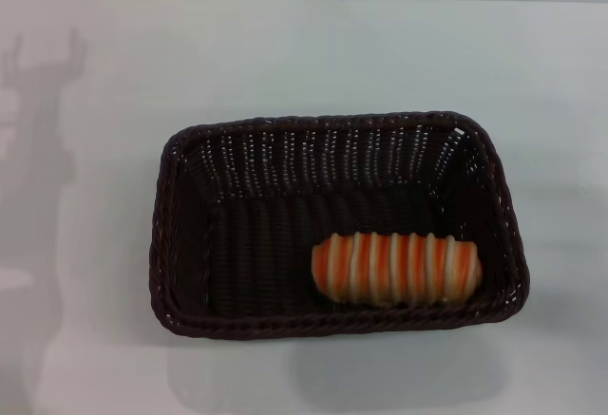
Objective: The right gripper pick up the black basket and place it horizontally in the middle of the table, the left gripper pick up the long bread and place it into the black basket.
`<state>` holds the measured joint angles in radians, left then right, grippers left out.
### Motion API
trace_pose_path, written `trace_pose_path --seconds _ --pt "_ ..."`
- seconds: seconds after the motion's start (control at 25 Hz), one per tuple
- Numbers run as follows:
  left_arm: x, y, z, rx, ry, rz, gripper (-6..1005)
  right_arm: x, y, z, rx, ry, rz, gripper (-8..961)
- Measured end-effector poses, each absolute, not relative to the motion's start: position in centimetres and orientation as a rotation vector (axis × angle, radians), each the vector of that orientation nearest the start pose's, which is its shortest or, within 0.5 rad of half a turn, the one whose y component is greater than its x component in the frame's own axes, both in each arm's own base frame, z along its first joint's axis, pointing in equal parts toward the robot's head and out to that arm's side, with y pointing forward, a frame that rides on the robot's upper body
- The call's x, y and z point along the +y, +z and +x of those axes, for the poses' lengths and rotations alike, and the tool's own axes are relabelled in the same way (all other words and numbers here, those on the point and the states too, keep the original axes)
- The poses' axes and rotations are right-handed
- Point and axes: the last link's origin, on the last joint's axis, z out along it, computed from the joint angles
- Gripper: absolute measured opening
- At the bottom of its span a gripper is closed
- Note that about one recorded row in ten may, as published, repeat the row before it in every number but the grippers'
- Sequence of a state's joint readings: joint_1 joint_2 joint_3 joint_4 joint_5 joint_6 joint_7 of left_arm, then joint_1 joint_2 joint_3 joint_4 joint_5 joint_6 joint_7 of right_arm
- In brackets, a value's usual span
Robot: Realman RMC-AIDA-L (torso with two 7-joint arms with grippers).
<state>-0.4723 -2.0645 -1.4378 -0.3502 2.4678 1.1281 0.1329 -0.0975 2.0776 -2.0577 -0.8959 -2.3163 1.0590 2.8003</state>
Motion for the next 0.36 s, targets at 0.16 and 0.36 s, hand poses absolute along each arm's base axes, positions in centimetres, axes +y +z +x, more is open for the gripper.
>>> trace_pose_path --seconds 0.16,0.36 --pt "37.7 5.7 -31.0 -0.385 -0.66 -1.243 787 24.8 2.2 33.0 0.544 0.604 -1.203 822" --pt "37.2 5.3 -31.4 -0.414 -0.664 -1.247 787 22.9 2.5 33.8 0.508 0.654 -1.151 820"
